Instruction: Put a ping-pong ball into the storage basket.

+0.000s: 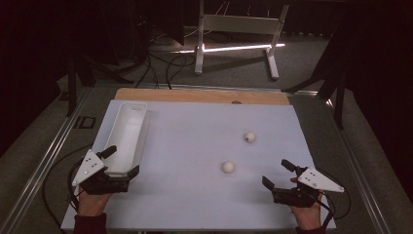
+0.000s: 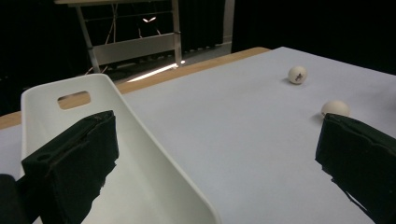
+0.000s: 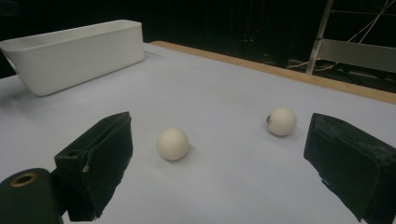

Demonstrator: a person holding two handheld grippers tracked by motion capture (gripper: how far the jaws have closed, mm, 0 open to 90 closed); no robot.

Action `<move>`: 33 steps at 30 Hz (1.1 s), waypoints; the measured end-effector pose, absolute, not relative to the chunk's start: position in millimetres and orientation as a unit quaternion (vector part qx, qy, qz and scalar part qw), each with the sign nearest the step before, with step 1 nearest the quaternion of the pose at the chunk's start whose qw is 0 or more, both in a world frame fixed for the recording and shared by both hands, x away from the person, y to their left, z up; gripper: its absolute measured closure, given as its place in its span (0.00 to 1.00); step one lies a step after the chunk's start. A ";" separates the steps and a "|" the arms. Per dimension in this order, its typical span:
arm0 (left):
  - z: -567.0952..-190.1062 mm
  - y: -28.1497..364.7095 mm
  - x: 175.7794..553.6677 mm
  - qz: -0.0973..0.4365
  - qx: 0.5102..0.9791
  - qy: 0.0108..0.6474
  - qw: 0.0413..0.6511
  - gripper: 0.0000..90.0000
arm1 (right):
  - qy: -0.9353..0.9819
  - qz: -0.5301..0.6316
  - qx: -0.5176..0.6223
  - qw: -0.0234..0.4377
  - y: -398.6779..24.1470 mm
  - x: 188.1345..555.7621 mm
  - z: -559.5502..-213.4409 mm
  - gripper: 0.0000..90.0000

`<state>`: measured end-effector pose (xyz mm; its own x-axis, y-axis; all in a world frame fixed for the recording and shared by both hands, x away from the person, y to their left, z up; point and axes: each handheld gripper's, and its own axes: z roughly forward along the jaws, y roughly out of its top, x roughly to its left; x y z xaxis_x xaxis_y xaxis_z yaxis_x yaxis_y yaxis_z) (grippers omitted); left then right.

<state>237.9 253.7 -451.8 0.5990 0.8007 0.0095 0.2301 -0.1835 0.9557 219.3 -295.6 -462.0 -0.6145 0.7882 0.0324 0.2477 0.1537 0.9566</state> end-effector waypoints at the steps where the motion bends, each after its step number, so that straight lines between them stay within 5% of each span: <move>1: -451.8 253.7 237.9 0.269 0.721 0.358 0.529 0.00 | 0.717 0.543 0.361 0.248 -295.7 219.2 -462.1 0.08; 33: -451.9 249.4 233.3 0.279 0.715 0.348 0.538 0.00 | 0.727 0.513 0.389 0.239 -299.6 228.1 -437.5 0.08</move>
<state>233.3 249.4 -451.9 0.6020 0.7982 0.0235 0.1982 -0.1778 0.9639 228.1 -299.6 -437.5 -0.5833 0.8106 0.0526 0.3211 0.1707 0.9315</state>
